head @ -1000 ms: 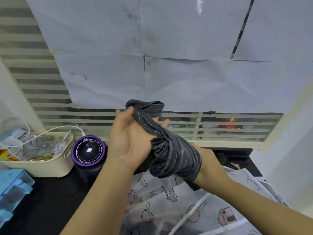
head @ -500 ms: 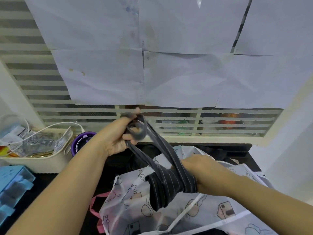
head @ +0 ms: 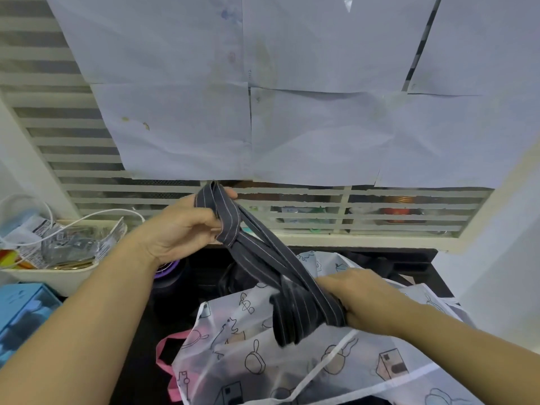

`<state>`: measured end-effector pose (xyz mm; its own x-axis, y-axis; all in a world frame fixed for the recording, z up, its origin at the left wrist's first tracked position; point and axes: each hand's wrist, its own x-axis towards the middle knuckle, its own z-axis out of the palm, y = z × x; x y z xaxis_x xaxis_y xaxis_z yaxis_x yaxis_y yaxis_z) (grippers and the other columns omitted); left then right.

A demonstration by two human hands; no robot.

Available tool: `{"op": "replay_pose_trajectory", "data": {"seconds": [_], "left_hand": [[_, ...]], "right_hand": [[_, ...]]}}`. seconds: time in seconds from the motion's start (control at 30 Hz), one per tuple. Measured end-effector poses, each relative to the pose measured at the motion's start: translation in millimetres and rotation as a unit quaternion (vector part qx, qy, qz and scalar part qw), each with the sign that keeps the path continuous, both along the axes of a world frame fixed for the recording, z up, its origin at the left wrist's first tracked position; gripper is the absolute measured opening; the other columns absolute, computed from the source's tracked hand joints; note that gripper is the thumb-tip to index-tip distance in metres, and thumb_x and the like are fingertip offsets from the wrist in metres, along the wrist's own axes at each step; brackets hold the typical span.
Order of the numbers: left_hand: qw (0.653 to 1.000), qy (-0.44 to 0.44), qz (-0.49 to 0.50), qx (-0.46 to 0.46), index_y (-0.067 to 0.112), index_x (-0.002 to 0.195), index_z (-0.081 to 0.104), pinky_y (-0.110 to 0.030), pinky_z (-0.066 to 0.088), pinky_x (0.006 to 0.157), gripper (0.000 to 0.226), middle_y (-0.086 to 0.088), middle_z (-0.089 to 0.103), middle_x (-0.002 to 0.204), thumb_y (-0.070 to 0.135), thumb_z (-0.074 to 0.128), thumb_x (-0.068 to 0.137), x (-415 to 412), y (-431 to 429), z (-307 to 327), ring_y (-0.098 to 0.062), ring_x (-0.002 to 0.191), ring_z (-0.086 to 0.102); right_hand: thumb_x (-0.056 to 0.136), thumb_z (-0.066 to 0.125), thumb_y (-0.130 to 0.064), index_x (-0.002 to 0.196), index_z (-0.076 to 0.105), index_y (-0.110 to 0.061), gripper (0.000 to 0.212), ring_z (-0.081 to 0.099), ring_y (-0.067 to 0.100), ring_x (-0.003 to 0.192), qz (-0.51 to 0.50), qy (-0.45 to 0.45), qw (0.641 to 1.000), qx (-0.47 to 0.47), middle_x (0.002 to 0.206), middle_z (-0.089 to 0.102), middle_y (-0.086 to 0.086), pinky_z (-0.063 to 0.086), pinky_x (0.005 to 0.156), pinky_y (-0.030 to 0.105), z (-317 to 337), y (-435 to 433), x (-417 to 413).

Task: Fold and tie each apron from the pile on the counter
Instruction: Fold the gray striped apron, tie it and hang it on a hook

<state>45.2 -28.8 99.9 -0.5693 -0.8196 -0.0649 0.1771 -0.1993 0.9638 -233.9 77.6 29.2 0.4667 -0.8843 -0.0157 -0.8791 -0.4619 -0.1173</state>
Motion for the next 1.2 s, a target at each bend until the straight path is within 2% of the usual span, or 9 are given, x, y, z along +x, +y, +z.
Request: {"op": "replay_pose_trajectory", "data": {"seconds": [0.13,0.3,0.4,0.5,0.6,0.77,0.9,1.03,1.2], "left_hand": [[0.979,-0.129,-0.077,-0.136,0.028,0.088,0.072,-0.032,0.047,0.085,0.042,-0.008,0.065,0.089,0.016,0.064,0.049,1.4,14.1,22.6,-0.023,0.086,0.061],[0.689,-0.590,-0.257,-0.332,0.045,0.109,0.058,-0.040,0.010,0.119,0.029,0.022,0.065,0.095,0.029,0.054,0.084,-24.3,48.7,25.3,0.001,0.095,0.058],[0.630,-0.649,-0.285,-0.316,0.044,0.123,0.056,-0.057,-0.007,0.115,0.038,0.026,0.057,0.118,0.029,0.052,0.088,-33.8,58.6,13.2,0.001,0.117,0.048],[0.733,-0.550,-0.265,-0.299,0.042,0.109,0.063,-0.035,0.036,0.110,0.026,0.025,0.060,0.116,0.027,0.055,0.090,-35.5,52.9,18.0,0.008,0.110,0.053],[0.854,-0.397,-0.045,-0.332,0.037,0.097,0.053,-0.019,0.044,0.089,0.017,0.017,0.059,0.108,0.028,0.063,0.087,-46.9,40.7,11.8,0.002,0.105,0.055],[0.893,-0.337,0.024,-0.297,0.028,0.141,0.037,-0.021,0.039,0.101,0.065,0.021,0.051,0.124,0.037,0.068,0.084,-75.5,28.9,-15.0,0.003,0.117,0.047],[0.909,-0.316,0.048,-0.266,0.023,0.102,0.066,-0.019,0.054,0.069,0.011,0.015,0.067,0.074,0.025,0.058,0.094,-83.0,29.0,-23.1,0.001,0.070,0.063],[0.934,-0.276,0.033,-0.226,0.009,0.098,0.068,-0.028,0.050,0.071,0.037,-0.019,0.070,0.086,0.034,0.041,0.100,-64.9,30.9,-9.0,-0.026,0.074,0.064],[0.975,-0.146,0.014,-0.165,0.020,0.070,0.070,-0.030,0.045,0.072,0.030,-0.004,0.062,0.070,0.036,0.057,0.092,-44.1,20.9,11.1,-0.016,0.067,0.057]], "right_hand": [[0.089,0.060,-0.035,0.122,0.048,-0.029,0.035,0.062,0.016,0.096,-0.126,0.056,0.988,-0.072,0.108,0.065,-0.007,0.043,0.075,0.024,6.5,-13.9,-14.4],[0.089,0.060,-0.038,0.120,0.048,-0.029,0.035,0.062,0.016,0.087,-0.232,0.049,0.960,-0.149,0.100,0.066,-0.006,0.043,0.066,0.024,21.6,-31.7,-36.4],[0.088,0.060,-0.038,0.126,0.048,-0.028,0.040,0.063,0.018,0.089,-0.230,0.038,0.955,-0.185,0.104,0.067,-0.004,0.046,0.066,0.026,32.0,-35.3,-36.2],[0.089,0.059,-0.038,0.127,0.048,-0.029,0.041,0.063,0.018,0.088,-0.223,0.023,0.953,-0.205,0.103,0.067,-0.004,0.035,0.061,0.025,41.3,-36.0,-32.1],[0.087,0.062,-0.037,0.125,0.051,-0.029,0.040,0.062,0.019,0.087,-0.211,0.005,0.953,-0.217,0.101,0.068,-0.005,0.028,0.057,0.026,47.5,-35.3,-25.8],[0.087,0.062,-0.037,0.125,0.052,-0.026,0.041,0.061,0.022,0.089,-0.203,-0.033,0.955,-0.213,0.100,0.068,-0.001,0.031,0.059,0.027,56.0,-35.3,-18.8],[0.085,0.065,-0.037,0.127,0.052,-0.026,0.045,0.062,0.025,0.091,-0.211,-0.066,0.954,-0.203,0.100,0.069,0.002,0.036,0.063,0.028,62.2,-33.7,-19.6],[0.084,0.067,-0.037,0.124,0.053,-0.026,0.044,0.062,0.025,0.089,-0.215,-0.077,0.951,-0.208,0.097,0.069,0.002,0.036,0.062,0.029,64.9,-29.8,-26.6],[0.083,0.068,-0.034,0.121,0.057,-0.025,0.041,0.062,0.024,0.084,-0.193,-0.077,0.953,-0.220,0.095,0.070,-0.001,0.034,0.060,0.028,60.5,-28.6,-27.4]]}}
